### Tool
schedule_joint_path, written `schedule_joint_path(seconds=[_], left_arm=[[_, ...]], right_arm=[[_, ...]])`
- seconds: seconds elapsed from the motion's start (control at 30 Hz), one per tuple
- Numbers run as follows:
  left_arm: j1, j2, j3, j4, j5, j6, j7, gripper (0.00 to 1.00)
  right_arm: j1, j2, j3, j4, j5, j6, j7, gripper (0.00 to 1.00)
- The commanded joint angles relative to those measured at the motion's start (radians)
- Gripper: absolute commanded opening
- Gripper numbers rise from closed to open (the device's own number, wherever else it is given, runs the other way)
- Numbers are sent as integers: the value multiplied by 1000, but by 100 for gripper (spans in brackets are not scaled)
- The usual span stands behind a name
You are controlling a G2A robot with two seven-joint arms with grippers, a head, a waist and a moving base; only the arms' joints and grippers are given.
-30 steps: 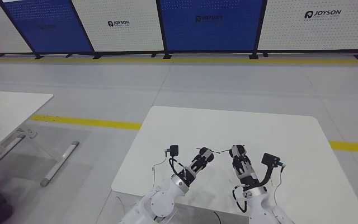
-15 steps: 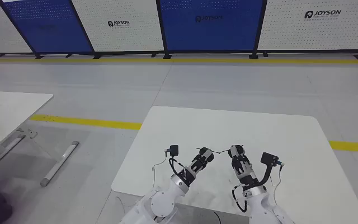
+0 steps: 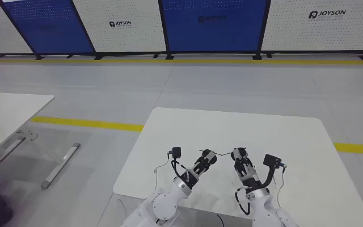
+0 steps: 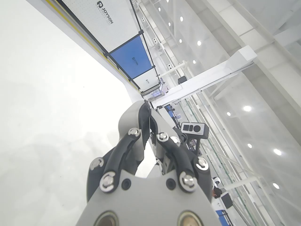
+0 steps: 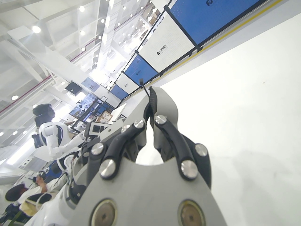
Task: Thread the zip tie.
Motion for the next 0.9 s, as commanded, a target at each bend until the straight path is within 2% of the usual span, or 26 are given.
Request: schedule_joint_path(seconds=[0.0, 0.6, 0.87], left_arm=[[0, 0, 0, 0, 0, 0, 0, 0], [0, 0, 0, 0, 0, 0, 0, 0], [0, 0, 0, 0, 0, 0, 0, 0]], right_arm=[[2, -2, -1, 3, -2, 1, 1, 0], [8, -20, -13, 26, -40, -21, 12, 0], [10, -27, -9, 40, -5, -68, -1, 0]])
